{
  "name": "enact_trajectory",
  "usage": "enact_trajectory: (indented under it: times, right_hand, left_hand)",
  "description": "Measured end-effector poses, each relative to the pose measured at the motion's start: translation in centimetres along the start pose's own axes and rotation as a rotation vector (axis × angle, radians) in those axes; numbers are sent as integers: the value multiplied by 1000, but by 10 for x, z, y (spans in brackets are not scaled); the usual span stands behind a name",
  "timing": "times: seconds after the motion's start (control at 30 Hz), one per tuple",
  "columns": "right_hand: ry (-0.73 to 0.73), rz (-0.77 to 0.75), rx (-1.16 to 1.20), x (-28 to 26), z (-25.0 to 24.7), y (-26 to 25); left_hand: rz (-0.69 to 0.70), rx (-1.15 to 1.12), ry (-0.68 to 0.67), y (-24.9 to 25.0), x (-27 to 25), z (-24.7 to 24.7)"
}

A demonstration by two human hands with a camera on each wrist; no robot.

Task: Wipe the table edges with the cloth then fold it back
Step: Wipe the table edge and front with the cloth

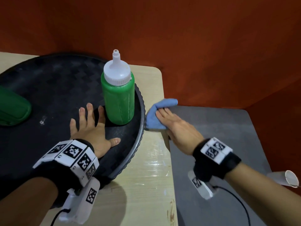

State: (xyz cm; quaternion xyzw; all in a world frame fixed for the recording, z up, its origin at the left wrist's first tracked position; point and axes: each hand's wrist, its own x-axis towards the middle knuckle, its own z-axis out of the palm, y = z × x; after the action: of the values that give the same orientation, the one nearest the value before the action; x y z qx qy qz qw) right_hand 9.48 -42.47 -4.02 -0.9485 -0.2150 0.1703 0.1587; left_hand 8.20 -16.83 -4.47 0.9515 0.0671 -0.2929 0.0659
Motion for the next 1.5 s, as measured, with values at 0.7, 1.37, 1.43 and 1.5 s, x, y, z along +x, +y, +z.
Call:
enact_trajectory:
  times: [0.7, 1.37, 1.43, 1.5]
  right_hand:
    - [19, 19, 130, -17, 21, 7]
    - [47, 45, 269, -47, 32, -3]
    - [61, 67, 260, -41, 28, -5]
    - [83, 87, 285, -38, 27, -10]
  left_hand:
    - [0, -4, 2, 0, 1, 1]
    - [223, 154, 345, 39, -89, 9]
    - [305, 142, 355, 45, -89, 19]
    - [340, 101, 343, 44, -89, 31]
